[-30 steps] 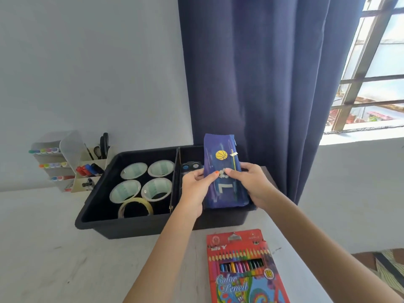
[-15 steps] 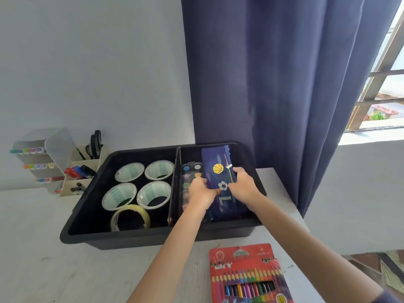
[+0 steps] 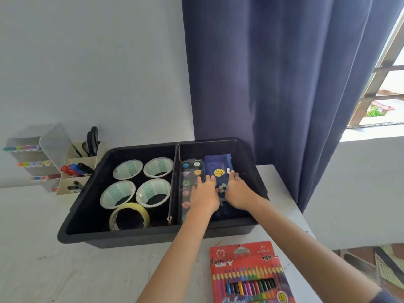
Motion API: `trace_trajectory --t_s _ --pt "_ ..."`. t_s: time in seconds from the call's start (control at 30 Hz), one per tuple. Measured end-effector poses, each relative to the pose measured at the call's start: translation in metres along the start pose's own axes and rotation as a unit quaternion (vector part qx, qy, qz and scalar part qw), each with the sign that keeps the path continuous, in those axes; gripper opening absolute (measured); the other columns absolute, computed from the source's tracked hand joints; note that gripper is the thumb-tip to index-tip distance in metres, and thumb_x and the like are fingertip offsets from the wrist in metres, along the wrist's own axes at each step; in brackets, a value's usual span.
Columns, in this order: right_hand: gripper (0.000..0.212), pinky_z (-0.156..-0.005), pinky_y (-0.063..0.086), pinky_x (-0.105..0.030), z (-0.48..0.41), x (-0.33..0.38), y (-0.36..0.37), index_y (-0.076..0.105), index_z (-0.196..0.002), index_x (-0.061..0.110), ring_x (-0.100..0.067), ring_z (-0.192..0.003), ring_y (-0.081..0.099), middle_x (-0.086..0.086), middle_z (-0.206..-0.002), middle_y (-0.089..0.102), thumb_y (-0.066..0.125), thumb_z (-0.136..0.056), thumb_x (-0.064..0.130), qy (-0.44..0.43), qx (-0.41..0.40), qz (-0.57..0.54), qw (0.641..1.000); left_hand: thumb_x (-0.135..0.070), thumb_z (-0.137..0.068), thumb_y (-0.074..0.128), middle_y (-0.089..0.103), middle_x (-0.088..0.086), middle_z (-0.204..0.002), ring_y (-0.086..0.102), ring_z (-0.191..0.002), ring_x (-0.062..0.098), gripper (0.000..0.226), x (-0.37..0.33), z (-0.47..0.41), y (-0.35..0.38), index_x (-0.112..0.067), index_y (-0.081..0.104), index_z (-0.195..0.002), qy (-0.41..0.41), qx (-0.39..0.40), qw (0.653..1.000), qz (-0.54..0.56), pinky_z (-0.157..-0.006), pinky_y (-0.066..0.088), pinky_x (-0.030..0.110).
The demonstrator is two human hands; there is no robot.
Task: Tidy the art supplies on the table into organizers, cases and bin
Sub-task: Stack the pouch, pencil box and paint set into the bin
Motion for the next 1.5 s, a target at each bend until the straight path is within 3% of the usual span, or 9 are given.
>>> trace_trajectory --t_s 0.17,0.27,0.37,0.63,0.8,0.97,1.13,1.27,1.5 --pt "0.052 -0.112 0.025 -0.039 0.006 0.007 -0.002 0.016 -0.142 -0.011 -0.042 -0.135 0.025 -0.031 -0.149 0.015 0.032 -0.099 0.013 0.01 -0.029 -0.009 0.999 -0.015 -0.099 0.041 0.025 0.01 -0.153 0.02 -0.142 0.03 0.049 -0.003 0.006 -0.003 -0.012 0.025 -0.146 -0.009 -0.018 1.0 -0.02 -0.11 0.025 0.043" --pt "0.051 -0.102 0.038 -0.032 0.019 0.01 -0.016 0.029 -0.141 -0.002 -0.028 -0.125 0.042 -0.017 -0.141 0.037 0.045 -0.095 0.015 -0.012 -0.163 -0.053 0.985 -0.02 -0.096 0.046 0.054 0.012 -0.131 0.05 -0.121 0.03 0.035 -0.003 0.014 -0.015 -0.011 0.049 -0.131 -0.028 -0.126 0.99 0.052 -0.095 0.042 0.039" --pt "0.04 -0.094 0.045 -0.028 0.041 0.01 -0.028 0.046 -0.133 0.006 -0.024 -0.117 0.052 -0.01 -0.133 0.048 0.049 -0.094 0.011 -0.037 -0.253 -0.094 0.962 -0.014 -0.094 0.047 0.061 0.01 -0.122 0.057 -0.11 0.028 0.033 -0.006 0.03 -0.028 -0.011 0.055 -0.126 0.003 -0.233 0.969 0.081 -0.091 0.046 0.038" --pt "0.026 -0.09 0.031 -0.024 0.115 0.002 -0.018 0.067 -0.111 0.012 -0.02 -0.108 0.045 -0.003 -0.112 0.064 0.052 -0.091 0.006 -0.105 -0.328 -0.13 0.93 -0.004 -0.087 0.057 0.057 0.006 -0.122 0.05 -0.116 0.019 0.025 -0.014 0.099 -0.009 -0.011 0.065 -0.11 0.109 -0.376 0.899 0.196 -0.095 0.046 0.033" --pt "0.023 -0.081 0.038 -0.032 0.162 -0.011 -0.007 0.07 -0.09 0.009 -0.025 -0.093 0.051 -0.006 -0.091 0.067 0.053 -0.081 -0.003 -0.125 -0.446 -0.173 0.869 0.002 -0.085 0.055 0.056 0.005 -0.114 0.045 -0.11 0.009 0.024 -0.011 0.147 0.01 -0.008 0.067 -0.103 0.123 -0.435 0.867 0.209 -0.088 0.035 0.01" --pt "0.015 -0.081 0.044 -0.034 0.198 -0.035 0.027 0.066 -0.088 0.007 -0.019 -0.094 0.048 -0.005 -0.091 0.066 0.054 -0.079 0.004 -0.131 -0.47 -0.135 0.862 -0.004 -0.09 0.053 0.055 -0.004 -0.111 0.045 -0.107 0.001 0.023 0.008 0.184 0.046 -0.013 0.062 -0.109 0.066 -0.377 0.886 0.263 -0.089 0.04 0.009" --pt "0.023 -0.081 0.046 -0.027 0.216 -0.058 0.075 0.057 -0.115 0.01 -0.015 -0.1 0.05 -0.003 -0.109 0.056 0.054 -0.092 0.013 -0.015 -0.312 -0.253 0.916 -0.019 -0.094 0.054 0.057 -0.002 -0.116 0.057 -0.098 0.007 0.03 0.023 0.211 0.082 -0.01 0.052 -0.123 -0.098 -0.243 0.882 0.391 -0.069 0.048 0.008" --pt "0.042 -0.07 0.052 -0.022 0.226 -0.059 0.089 0.049 -0.131 0.01 -0.012 -0.093 0.057 0.001 -0.109 0.046 0.055 -0.093 0.027 0.065 -0.249 -0.355 0.899 -0.027 -0.092 0.058 0.064 -0.002 -0.096 0.06 -0.076 0.002 0.016 0.019 0.221 0.093 -0.019 0.053 -0.104 -0.105 -0.203 0.888 0.399 -0.056 0.045 0.008" --pt "0.029 -0.05 0.044 -0.009 0.234 -0.052 0.085 0.06 -0.113 0.011 -0.005 -0.076 0.058 0.0 -0.103 0.052 0.057 -0.092 0.03 0.105 -0.238 -0.419 0.87 -0.033 -0.089 0.06 0.067 -0.003 -0.092 0.067 -0.078 0.008 0.019 0.013 0.228 0.087 -0.018 0.057 -0.1 -0.112 -0.187 0.857 0.467 -0.056 0.051 0.012"
Point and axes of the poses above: each hand's wrist, its own z-axis away from the middle knuckle, its own y-axis out of the palm, x = y × z, the point moved 2 cm from there along -z, towards the middle knuckle
